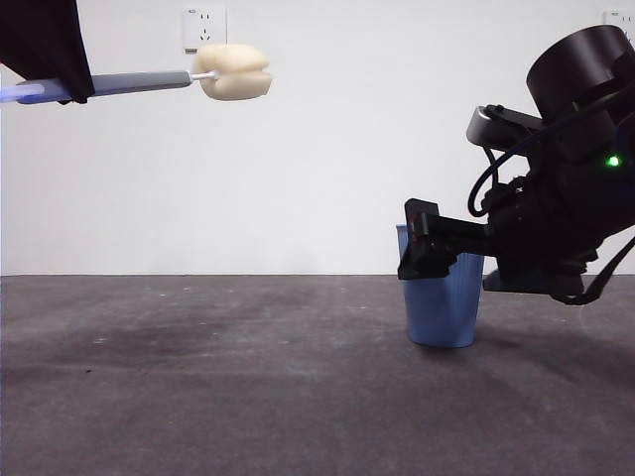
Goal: Pick up the cup brush,pick up the cup,insert the brush into the cup,clean the cup,put the cup brush back,put the cup back to the fixed position on the table
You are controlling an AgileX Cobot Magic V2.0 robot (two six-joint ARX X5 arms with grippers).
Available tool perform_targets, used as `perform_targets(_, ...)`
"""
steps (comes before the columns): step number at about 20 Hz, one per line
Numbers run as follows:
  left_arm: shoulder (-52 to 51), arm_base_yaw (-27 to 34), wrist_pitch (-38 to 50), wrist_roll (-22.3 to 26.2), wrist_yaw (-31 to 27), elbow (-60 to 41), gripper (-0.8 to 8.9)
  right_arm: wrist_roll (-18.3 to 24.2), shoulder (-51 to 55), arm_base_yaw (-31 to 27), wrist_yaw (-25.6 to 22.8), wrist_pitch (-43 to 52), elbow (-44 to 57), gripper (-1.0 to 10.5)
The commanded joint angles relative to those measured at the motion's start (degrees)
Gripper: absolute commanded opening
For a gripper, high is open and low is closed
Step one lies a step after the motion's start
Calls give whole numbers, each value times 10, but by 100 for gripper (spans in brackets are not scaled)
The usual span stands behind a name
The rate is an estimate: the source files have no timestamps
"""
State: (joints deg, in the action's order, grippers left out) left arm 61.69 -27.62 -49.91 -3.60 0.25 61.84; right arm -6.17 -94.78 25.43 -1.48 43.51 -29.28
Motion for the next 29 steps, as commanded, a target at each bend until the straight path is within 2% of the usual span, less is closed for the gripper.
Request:
perform_targets(1, 0, -2, 1, 4, 2, -2, -9, 5, -20, 1, 1, 24, 4, 601)
perform_targets(6, 0, -2, 1, 3, 1, -2, -9, 7, -46, 1, 1, 70, 4, 323)
perform_targets(10, 0, -2, 1, 3, 0, -2, -9, 14, -47, 1, 0, 79, 4, 174)
perform_targets(13, 0, -2, -1, 5, 0, -2, -9, 25, -47, 2, 1, 79, 4, -18)
perform_targets(16, 0, -2, -19, 28, -2, -2, -9, 27, -29, 3, 0, 56, 4, -16)
perform_targets(17, 0, -1, -26, 41, -2, -2, -9, 28, -11, 5, 0, 32, 4, -16)
perform_targets(20, 2, -1, -39, 85, -3, -2, -9, 72, 78, 19, -4, -86, 2, -17)
perform_targets(25, 6, 0, -57, 166, -1, -2, -9, 158, 210, 42, -11, -419, -63, -17)
perform_targets(29, 16, -2, -110, 251, 3, -2, -9, 237, 220, 75, -91, -613, -135, -17)
